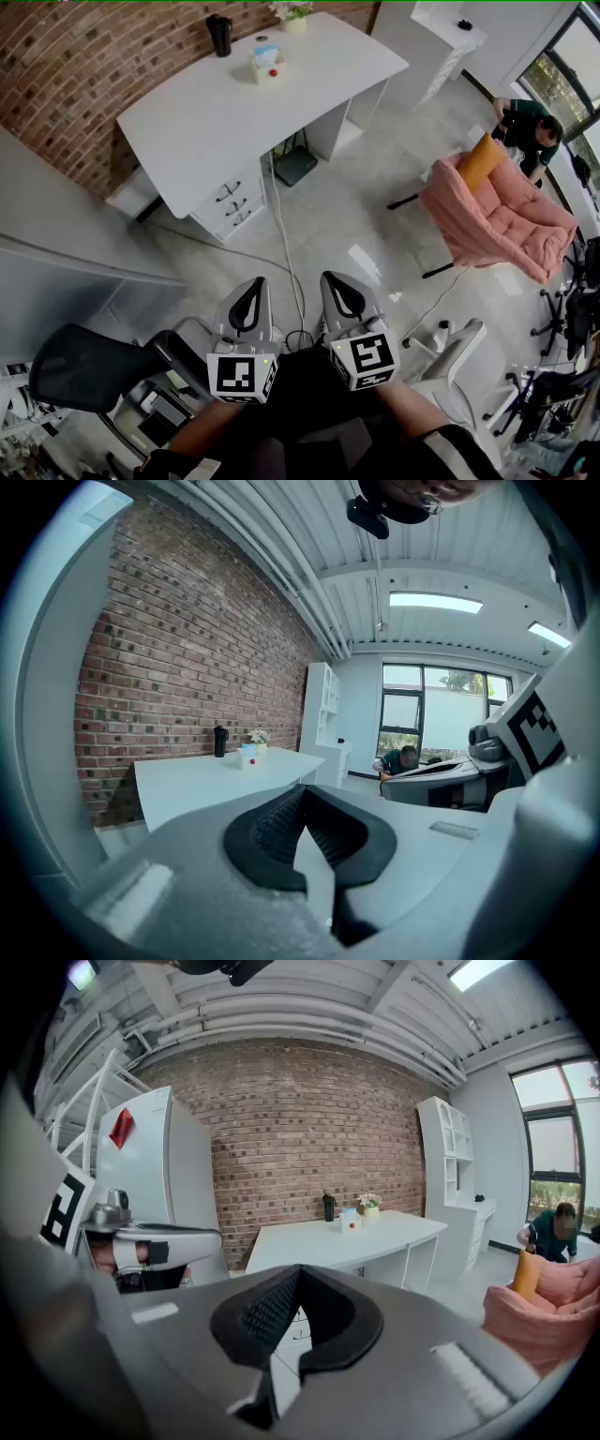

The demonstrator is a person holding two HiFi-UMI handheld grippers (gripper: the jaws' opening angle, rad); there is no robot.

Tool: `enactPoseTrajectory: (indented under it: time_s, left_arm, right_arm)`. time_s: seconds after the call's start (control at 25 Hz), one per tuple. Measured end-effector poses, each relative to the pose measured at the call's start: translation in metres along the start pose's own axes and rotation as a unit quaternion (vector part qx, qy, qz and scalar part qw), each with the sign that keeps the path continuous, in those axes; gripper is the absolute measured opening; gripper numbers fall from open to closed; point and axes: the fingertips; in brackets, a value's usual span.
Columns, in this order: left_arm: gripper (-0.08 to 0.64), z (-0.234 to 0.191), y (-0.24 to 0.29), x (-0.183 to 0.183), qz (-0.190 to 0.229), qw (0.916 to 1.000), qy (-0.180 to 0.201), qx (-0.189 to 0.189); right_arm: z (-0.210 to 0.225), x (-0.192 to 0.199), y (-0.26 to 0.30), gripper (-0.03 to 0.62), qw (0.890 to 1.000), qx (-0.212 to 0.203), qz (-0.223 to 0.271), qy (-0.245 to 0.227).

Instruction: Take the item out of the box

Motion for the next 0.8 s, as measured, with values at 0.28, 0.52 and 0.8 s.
enactPoseTrajectory:
  time_s: [0.28,0.52,0.8]
  left_arm:
    - [0.002,-0.006,-0.008,-0.002,0.006,1.0,-0.003,0.002]
    - [0.002,-0.013,-0.014,-0.001,0.014,0.9998,-0.007,0.009]
    - [0.002,-0.03,-0.015,-0.005,0.02,0.9997,-0.008,0.013]
  right_arm:
    - [-0.01,0.0,-0.001,-0.002,1.0,0.002,0.003,-0.001]
    - [-0.022,-0.007,0.001,0.0,1.0,-0.002,0.013,0.012]
    - [-0.036,-0.015,0.012,0.002,1.0,-0.005,0.019,0.012]
Point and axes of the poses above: the fingertips, and each gripper's own axes: y forward along the fingers, z to its right, x out of its underside, and after that the axes turned 12 degrees about y, right-handed
